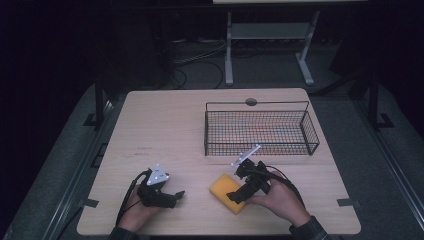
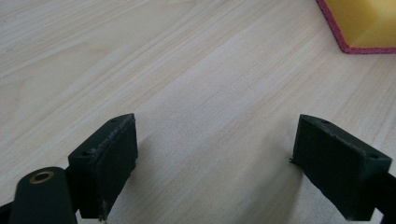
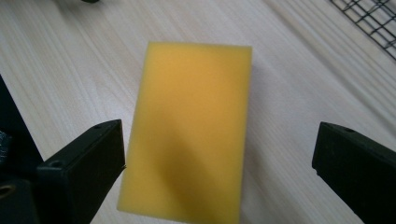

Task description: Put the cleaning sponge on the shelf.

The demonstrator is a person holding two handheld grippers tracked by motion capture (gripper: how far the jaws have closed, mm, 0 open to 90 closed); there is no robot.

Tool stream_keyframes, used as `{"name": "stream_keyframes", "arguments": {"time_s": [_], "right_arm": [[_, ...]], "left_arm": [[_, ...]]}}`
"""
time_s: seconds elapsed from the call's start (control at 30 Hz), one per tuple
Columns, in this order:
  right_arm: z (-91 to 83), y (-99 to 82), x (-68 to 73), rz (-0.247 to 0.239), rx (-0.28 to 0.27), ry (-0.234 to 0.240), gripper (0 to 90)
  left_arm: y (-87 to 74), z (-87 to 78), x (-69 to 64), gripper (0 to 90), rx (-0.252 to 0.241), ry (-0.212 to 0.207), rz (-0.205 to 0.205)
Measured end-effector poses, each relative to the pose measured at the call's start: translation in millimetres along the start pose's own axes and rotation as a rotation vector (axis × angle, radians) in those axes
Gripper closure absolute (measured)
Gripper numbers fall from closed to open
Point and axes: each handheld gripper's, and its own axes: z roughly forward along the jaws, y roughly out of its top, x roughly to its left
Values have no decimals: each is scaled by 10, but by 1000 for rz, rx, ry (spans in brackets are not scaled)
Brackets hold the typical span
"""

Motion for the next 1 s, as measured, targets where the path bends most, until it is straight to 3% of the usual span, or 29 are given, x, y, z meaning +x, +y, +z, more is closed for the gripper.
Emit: {"name": "stream_keyframes", "arguments": {"time_s": [0.47, 1.0], "right_arm": [[205, 73, 145, -38, 46, -10, 20], [408, 85, 193, -62, 82, -27, 26]], "left_arm": [[0, 0, 0, 131, 0, 0, 0], [0, -1, 1, 131, 1, 0, 2]]}}
